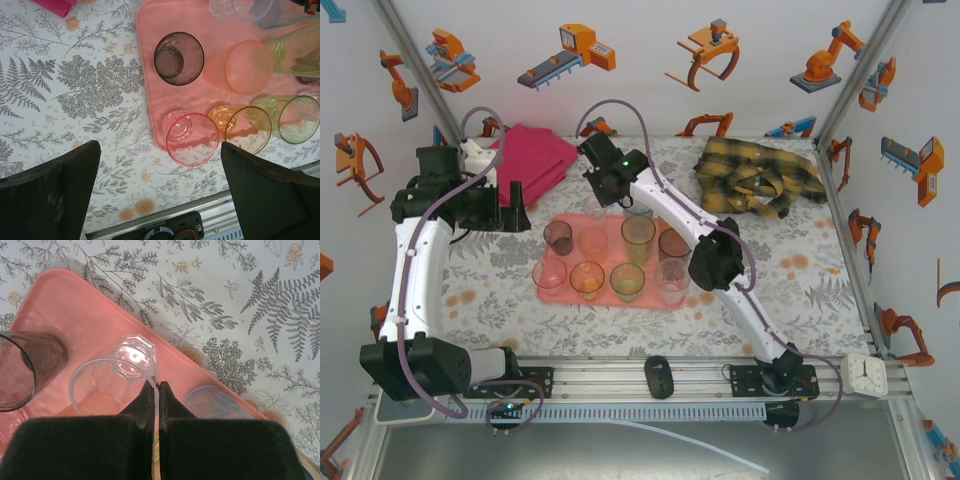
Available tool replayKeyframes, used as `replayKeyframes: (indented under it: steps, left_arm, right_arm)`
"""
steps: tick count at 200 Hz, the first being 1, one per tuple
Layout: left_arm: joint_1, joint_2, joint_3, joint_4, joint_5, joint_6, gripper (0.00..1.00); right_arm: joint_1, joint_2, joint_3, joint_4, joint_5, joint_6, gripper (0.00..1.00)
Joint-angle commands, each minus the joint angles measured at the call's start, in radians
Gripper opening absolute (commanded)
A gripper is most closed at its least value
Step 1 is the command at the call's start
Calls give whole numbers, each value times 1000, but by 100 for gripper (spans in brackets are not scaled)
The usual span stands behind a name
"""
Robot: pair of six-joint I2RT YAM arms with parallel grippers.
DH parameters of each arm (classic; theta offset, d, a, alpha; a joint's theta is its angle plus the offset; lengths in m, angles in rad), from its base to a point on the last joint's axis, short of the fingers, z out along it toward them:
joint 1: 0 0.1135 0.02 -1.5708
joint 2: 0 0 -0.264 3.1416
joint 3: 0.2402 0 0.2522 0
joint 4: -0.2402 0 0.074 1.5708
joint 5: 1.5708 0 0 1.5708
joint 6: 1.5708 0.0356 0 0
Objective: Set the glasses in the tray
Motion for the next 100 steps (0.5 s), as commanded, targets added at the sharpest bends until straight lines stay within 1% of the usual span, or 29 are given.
replayKeyframes:
  steps: [1,38,100]
  left_arm:
    - [7,12,-4,-5,16,9,99]
    - [7,16,-6,-1,13,3,99]
    - [10,9,4,-5,0,5,99]
  right_arm:
    - [-1,10,45,13,-3,-29,1]
    - [0,10,68,10,-11,-34,1]
    - [40,20,108,9,0,-82,2]
